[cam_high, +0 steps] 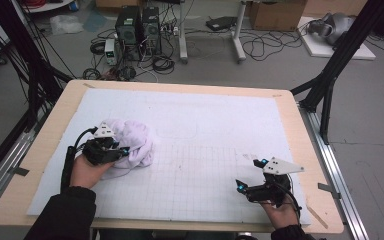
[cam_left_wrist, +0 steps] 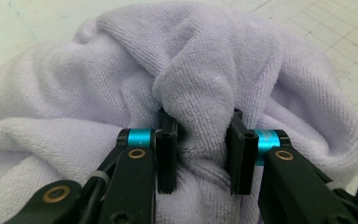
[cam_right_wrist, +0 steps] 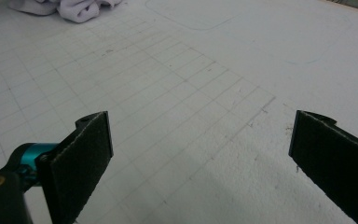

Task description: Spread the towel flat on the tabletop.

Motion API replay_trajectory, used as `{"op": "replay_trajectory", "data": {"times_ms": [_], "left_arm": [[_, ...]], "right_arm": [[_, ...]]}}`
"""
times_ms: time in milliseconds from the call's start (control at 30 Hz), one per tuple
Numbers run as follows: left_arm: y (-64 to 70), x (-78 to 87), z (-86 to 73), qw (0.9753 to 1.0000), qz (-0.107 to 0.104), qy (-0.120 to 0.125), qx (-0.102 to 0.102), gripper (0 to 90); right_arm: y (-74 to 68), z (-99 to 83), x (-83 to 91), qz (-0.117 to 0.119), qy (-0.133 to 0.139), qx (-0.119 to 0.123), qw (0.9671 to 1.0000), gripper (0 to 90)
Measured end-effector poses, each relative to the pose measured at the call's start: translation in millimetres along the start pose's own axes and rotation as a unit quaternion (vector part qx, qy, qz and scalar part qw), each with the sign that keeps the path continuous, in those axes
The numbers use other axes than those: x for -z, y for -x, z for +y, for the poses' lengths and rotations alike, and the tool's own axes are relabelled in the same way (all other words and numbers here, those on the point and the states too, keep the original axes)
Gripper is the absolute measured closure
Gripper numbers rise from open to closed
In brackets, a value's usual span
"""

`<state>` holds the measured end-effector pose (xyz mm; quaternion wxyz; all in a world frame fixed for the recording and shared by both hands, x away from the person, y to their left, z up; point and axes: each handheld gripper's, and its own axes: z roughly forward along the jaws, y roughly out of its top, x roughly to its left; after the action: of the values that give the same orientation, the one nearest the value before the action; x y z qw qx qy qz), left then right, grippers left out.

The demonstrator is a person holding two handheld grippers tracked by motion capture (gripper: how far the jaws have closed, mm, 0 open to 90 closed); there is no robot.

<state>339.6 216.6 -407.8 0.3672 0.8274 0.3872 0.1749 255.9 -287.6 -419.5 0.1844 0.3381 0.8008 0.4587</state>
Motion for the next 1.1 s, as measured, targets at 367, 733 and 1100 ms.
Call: {"op": "replay_trajectory", "data": {"times_ms": [367,733,1100], "left_arm": [[4.4,8.1,9.1,0.9997,-0.011,0.021,0.006,69.4],[18.9,15.2,34.9,0.9990,-0.027,0.036,-0.007,69.6],[52.4,20.8,72.0,0.9943,-0.072,0.068,-0.038,69.7]], "right_arm": [[0.8,0.5,0.1,-0.003,0.003,0.001,1.0000,5.0],[1.1,0.7,0.5,-0.003,0.005,0.001,1.0000,5.0],[1.7,1.4,0.6,-0.004,0.007,0.003,1.0000,5.0]]}}
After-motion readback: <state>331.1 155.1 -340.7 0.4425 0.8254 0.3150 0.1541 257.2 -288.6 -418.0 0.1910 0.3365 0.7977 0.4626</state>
